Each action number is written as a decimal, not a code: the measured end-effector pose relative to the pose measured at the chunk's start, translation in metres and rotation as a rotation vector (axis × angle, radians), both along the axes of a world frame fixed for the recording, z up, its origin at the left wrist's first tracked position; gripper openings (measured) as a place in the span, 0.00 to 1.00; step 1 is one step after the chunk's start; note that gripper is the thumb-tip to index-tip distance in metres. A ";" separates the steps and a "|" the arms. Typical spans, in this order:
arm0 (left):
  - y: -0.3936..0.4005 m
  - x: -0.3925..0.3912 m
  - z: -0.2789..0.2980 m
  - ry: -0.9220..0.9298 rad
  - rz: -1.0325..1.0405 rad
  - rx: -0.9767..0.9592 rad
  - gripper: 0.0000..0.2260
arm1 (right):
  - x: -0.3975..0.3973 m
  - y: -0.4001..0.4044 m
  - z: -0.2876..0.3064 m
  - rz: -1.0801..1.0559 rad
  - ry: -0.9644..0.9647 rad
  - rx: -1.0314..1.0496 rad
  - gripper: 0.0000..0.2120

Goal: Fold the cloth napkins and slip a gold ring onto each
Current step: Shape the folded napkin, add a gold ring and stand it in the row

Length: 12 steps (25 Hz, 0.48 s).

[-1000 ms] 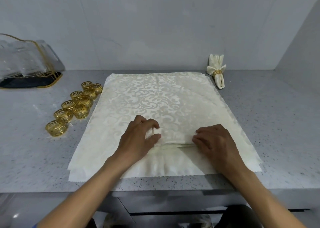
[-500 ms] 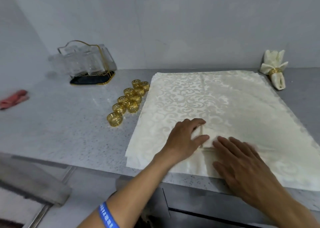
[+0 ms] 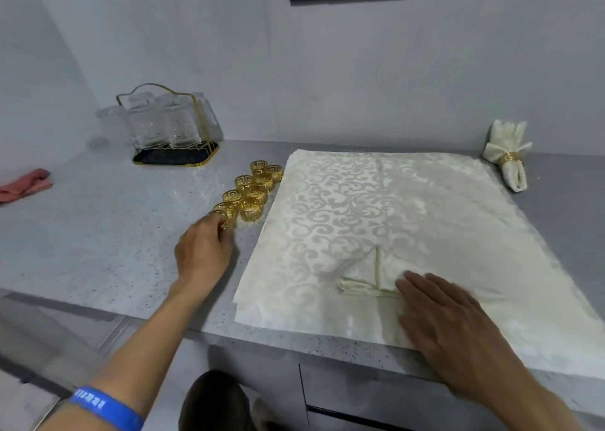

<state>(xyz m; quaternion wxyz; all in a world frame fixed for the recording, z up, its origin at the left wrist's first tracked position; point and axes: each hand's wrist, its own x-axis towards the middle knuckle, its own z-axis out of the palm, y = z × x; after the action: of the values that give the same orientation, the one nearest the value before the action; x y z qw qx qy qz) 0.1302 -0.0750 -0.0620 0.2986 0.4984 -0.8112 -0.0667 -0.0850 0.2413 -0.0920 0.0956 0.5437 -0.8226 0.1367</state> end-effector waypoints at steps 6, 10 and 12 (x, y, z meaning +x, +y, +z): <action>0.140 -0.098 0.029 0.049 -0.816 -0.054 0.04 | 0.002 -0.001 0.006 0.004 0.009 0.033 0.23; 0.160 -0.142 0.000 -0.051 -0.915 0.003 0.03 | 0.003 0.004 0.011 0.078 -0.246 -0.109 0.16; 0.153 -0.144 -0.007 -0.066 -0.939 -0.068 0.03 | -0.003 0.004 0.024 -0.028 -0.462 -0.339 0.14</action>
<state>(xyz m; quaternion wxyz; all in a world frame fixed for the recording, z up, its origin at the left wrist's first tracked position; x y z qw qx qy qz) -0.0135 0.0783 -0.0689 0.2263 0.0694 -0.9596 -0.1522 -0.0883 0.2454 -0.0679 -0.0028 0.4629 -0.7955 0.3909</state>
